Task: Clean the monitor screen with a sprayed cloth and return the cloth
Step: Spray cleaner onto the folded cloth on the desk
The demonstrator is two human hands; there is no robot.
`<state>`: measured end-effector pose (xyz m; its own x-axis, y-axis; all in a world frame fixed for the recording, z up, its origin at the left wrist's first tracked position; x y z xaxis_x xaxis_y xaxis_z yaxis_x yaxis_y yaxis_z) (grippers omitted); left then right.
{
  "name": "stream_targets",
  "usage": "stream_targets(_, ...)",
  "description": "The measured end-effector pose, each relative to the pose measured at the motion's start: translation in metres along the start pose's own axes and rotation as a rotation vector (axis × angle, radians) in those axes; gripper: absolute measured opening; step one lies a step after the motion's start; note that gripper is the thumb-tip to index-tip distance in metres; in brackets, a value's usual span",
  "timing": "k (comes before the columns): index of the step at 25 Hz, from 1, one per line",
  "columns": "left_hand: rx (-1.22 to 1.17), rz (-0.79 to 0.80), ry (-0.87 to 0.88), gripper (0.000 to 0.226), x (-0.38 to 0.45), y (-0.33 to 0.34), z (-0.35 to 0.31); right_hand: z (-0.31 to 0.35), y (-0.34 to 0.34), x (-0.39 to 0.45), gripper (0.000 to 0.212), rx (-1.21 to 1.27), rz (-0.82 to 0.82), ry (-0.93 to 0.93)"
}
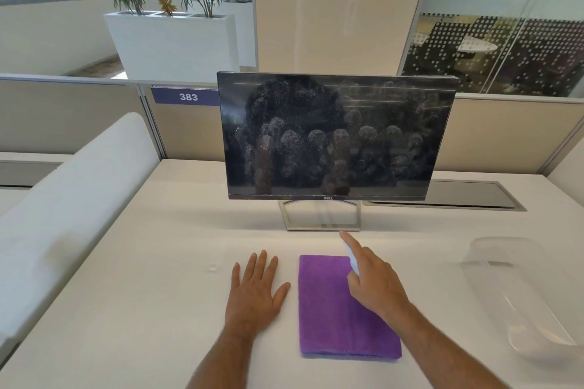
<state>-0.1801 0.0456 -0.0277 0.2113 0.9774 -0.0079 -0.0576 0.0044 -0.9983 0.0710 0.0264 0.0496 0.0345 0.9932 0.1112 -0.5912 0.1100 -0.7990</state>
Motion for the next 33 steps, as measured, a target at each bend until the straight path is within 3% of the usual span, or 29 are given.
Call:
stream_targets(6,-0.020,0.009,-0.013,0.070,-0.003,-0.002,-0.002,-0.014,0.002,-0.021,0.067,-0.032,0.095,-0.032)
stream_targets(17,-0.031,0.019,-0.041,0.065,-0.016,-0.007,-0.006,-0.030,-0.013,-0.040,0.070,-0.122,0.109,-0.036)
stream_targets(33,-0.048,0.032,-0.051,0.065,-0.032,-0.010,-0.011,-0.054,-0.039,-0.058,0.075,-0.222,0.026,0.148)
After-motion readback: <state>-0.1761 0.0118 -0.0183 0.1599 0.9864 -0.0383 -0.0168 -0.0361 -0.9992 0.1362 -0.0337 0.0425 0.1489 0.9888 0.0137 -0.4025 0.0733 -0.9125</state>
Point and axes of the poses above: each hand's wrist, its own x-axis towards the middle knuckle, its own y-axis out of the palm, z = x × y, the point moved 5 cm from there along x, towards the middle knuckle, and after that the axes turned 12 degrees about x, right-handed, at the moved point
